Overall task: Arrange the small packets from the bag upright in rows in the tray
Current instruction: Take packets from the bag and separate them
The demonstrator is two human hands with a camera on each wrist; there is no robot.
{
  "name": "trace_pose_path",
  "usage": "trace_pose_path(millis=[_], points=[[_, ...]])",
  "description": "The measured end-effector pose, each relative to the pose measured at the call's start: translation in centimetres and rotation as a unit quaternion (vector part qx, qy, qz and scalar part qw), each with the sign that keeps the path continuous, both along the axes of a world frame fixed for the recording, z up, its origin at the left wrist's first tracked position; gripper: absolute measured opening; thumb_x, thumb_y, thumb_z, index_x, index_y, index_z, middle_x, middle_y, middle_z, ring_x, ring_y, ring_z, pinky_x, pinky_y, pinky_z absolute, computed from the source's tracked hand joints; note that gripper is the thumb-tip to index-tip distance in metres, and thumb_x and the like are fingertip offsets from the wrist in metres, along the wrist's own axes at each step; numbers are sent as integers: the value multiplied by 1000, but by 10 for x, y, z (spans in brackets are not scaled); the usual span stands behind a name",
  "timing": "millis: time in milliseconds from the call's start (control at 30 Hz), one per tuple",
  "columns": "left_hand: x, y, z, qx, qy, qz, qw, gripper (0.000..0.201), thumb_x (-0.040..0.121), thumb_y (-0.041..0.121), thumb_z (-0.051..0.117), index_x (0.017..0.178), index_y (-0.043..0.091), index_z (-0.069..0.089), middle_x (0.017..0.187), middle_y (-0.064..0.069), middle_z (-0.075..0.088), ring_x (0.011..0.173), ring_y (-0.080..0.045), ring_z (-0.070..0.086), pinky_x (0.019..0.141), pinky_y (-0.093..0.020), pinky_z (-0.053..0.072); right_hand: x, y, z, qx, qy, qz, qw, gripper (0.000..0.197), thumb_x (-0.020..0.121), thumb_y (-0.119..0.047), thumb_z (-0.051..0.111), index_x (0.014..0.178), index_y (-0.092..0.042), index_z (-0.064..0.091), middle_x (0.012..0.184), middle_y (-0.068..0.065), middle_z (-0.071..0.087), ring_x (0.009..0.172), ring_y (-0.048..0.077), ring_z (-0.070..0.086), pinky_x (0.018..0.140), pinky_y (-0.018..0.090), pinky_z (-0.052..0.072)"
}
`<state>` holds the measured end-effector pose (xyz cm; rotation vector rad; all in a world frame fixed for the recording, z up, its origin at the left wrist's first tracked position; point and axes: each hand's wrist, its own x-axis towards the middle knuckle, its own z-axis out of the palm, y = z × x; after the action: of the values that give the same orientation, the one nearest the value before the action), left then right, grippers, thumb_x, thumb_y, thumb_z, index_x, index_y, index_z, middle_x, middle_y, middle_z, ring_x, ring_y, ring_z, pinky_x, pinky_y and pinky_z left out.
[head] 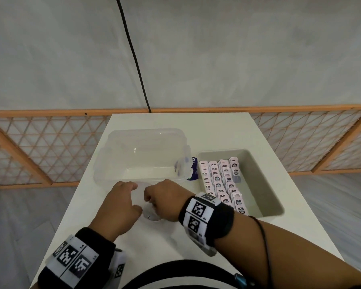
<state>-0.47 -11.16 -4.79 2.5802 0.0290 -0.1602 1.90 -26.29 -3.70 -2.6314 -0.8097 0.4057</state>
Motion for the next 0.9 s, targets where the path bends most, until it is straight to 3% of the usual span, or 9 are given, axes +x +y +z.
trace_pose_path(millis=[133,200,300,367,433,500,700,767,900], points=[[8,0,8,90,13,-14,996,36,86,22,57,121,26,55,129,-1,45,118,-25,41,94,-29,33,-5,-34,29,138,57,-103,983,34,79,-3,59,108,-19,65,77,-4,64,64,12,60,60,17,49],[13,-7,18,98,-66,-17,993,22,89,23,51,107,30,61,120,0,51,114,-25,44,90,-30,31,-7,-54,45,239,120,-166,949,33,76,1,62,100,-21,66,70,-4,62,57,16,67,61,23,57],[17,-30,43,-116,-114,-29,986,16,95,37,47,102,33,60,106,8,58,101,-16,54,84,-27,39,-7,-79,60,374,209,-223,875,32,79,6,65,101,-18,66,66,4,67,56,21,67,66,30,60],[18,-50,61,-338,31,-71,938,29,91,51,50,112,35,59,109,3,63,96,-18,63,77,-31,52,-7,-92,65,423,229,-236,844,33,78,8,65,102,-16,65,62,5,65,54,20,62,63,27,58],[19,-68,70,-455,168,-113,867,38,86,46,59,121,31,57,111,-10,66,92,-29,67,68,-33,57,-7,-101,67,457,229,-241,825,32,78,10,66,100,-14,66,66,5,66,53,19,59,59,25,56],[23,-85,70,-484,207,-133,840,42,81,29,62,121,19,57,104,-17,69,87,-37,68,62,-30,58,-6,-109,66,472,219,-247,817,30,78,11,67,99,-11,65,69,5,65,53,16,58,55,24,54],[33,-117,57,-480,164,-91,857,22,93,14,55,114,8,60,96,-20,70,70,-26,67,52,-23,54,-1,-142,57,536,242,-263,765,19,92,5,51,110,1,58,90,9,66,73,23,62,70,26,57],[37,-123,54,-492,173,-82,849,20,93,13,55,111,8,61,91,-16,70,68,-24,67,52,-23,54,1,-153,54,525,226,-276,772,18,95,2,48,107,-1,61,92,10,68,74,21,64,74,26,58],[44,-135,49,-491,190,-71,847,17,92,13,56,107,6,62,89,-14,70,69,-25,67,52,-23,55,5,-171,52,472,162,-319,806,11,92,-1,56,94,-5,66,74,11,66,58,13,65,53,19,52]])
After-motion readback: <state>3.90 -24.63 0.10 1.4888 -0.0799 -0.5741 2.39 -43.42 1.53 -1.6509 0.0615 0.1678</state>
